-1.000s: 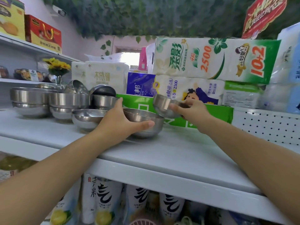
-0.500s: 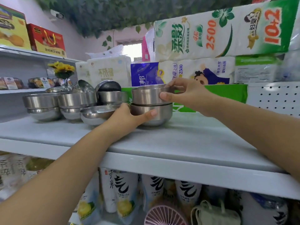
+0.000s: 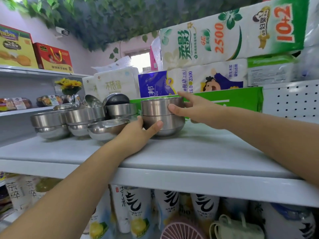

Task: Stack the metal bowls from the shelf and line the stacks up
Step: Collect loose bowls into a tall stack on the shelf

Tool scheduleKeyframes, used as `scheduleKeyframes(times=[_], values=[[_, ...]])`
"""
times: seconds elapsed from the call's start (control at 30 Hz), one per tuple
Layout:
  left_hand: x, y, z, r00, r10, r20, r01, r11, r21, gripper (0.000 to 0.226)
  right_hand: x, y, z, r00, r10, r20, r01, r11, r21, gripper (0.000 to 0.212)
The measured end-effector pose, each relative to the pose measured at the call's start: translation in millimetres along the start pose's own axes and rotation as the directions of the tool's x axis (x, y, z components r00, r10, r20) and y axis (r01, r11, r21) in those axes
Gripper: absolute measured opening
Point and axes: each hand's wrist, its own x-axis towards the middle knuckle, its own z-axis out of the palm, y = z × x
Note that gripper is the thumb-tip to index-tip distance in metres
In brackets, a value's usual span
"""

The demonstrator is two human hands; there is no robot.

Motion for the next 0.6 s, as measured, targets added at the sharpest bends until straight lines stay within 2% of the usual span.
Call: scheduleKeyframes(times=[0.07, 0.17, 0.23, 0.3, 0.43, 0.53, 0.6], values=[[3.0, -2.6, 1.2, 0.999, 0.028, -0.024, -0.026, 0.995, 0.101, 0.057, 0.3, 3.2, 0.9, 1.000, 0.024, -0.011, -0.024, 1.000, 0.012, 0.091], [0.5, -3.6, 0.5, 0.986, 0.129, -0.110, -0.106, 0.975, 0.194, 0.035, 2.0, 9.9, 6.8, 0.997, -0.009, -0.070, 0.011, 1.000, 0.015, 0.100], [-1.8, -2.4, -1.9, 0.961, 0.174, -0.216, -0.144, 0.978, 0.147, 0.025, 4.1, 13.8, 12.6, 0.992, -0.031, -0.119, 0.032, 0.999, 0.012, 0.097], [-0.2, -1.6, -8.9, 0.926, 0.138, -0.351, -0.136, 0.990, 0.030, 0.018, 8.0, 15.5, 17.6, 0.986, -0.045, -0.162, 0.041, 0.999, -0.029, 0.097], [14.8, 4.6, -32.8, 0.823, 0.112, -0.556, -0.173, 0.983, -0.057, 0.017, 15.9, 12.5, 28.5, 0.969, -0.070, -0.236, 0.060, 0.997, -0.049, 0.103], [32.9, 7.7, -52.9, 0.805, 0.100, -0.585, -0.125, 0.992, -0.002, 0.012, 23.1, 17.5, 32.7, 0.962, -0.039, -0.270, 0.032, 0.999, -0.032, 0.111], [49.0, -0.8, -62.3, 0.850, 0.071, -0.523, -0.021, 0.995, 0.101, 0.018, 27.3, 21.9, 31.9, 0.964, -0.010, -0.264, 0.004, 1.000, -0.025, 0.114]])
